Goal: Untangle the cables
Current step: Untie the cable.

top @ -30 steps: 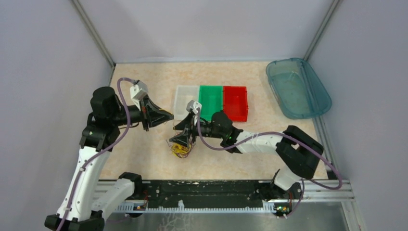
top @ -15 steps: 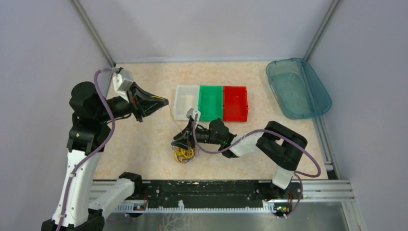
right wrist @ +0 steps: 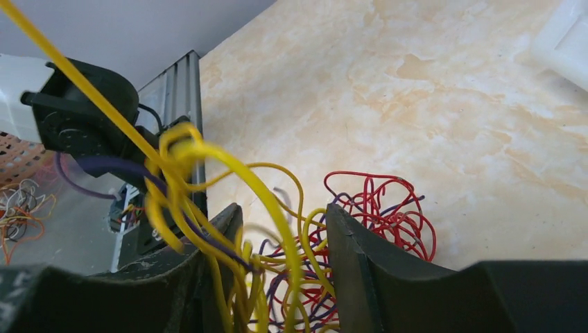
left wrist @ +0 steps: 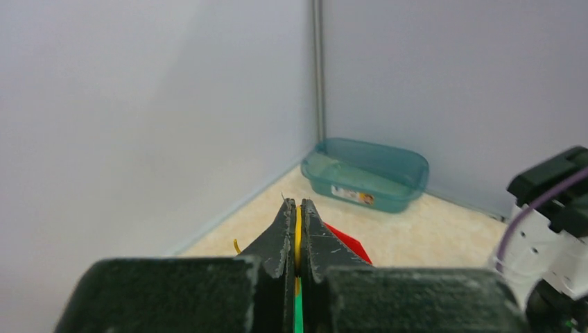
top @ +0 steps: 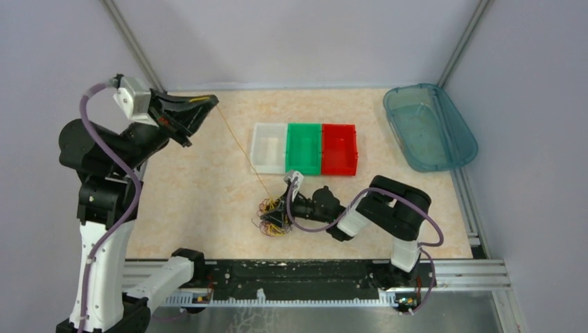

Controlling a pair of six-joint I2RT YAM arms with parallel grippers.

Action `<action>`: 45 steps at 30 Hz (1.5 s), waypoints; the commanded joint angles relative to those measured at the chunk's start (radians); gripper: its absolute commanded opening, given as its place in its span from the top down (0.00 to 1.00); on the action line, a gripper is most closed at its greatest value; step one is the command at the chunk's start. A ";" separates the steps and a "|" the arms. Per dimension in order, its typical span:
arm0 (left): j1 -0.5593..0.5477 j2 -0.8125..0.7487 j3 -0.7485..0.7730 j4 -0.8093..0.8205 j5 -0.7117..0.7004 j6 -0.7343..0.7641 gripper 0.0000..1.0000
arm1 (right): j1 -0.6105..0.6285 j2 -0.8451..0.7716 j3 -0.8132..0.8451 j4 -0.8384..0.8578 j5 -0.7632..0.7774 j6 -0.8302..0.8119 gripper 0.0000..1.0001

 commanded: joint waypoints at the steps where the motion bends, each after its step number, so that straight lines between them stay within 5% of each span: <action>1: -0.002 0.002 0.095 0.200 -0.195 0.044 1.00 | 0.011 0.021 -0.027 0.098 0.030 0.010 0.51; 17: -0.001 0.115 0.377 0.403 -0.435 0.199 1.00 | 0.011 0.035 -0.148 0.163 0.100 0.001 0.50; 24: -0.001 0.154 0.473 0.306 -0.354 0.188 1.00 | 0.011 -0.051 -0.175 0.179 0.127 0.001 0.42; 32: -0.001 0.084 0.325 0.174 -0.193 0.102 1.00 | 0.011 -0.503 0.005 -0.295 0.135 -0.154 0.26; 34: -0.001 0.060 0.267 0.172 -0.147 0.086 1.00 | 0.011 -0.560 0.089 -0.404 0.102 -0.188 0.16; 45: -0.001 0.007 0.081 0.140 0.083 -0.096 1.00 | 0.011 -0.526 0.410 -0.574 -0.061 -0.206 0.10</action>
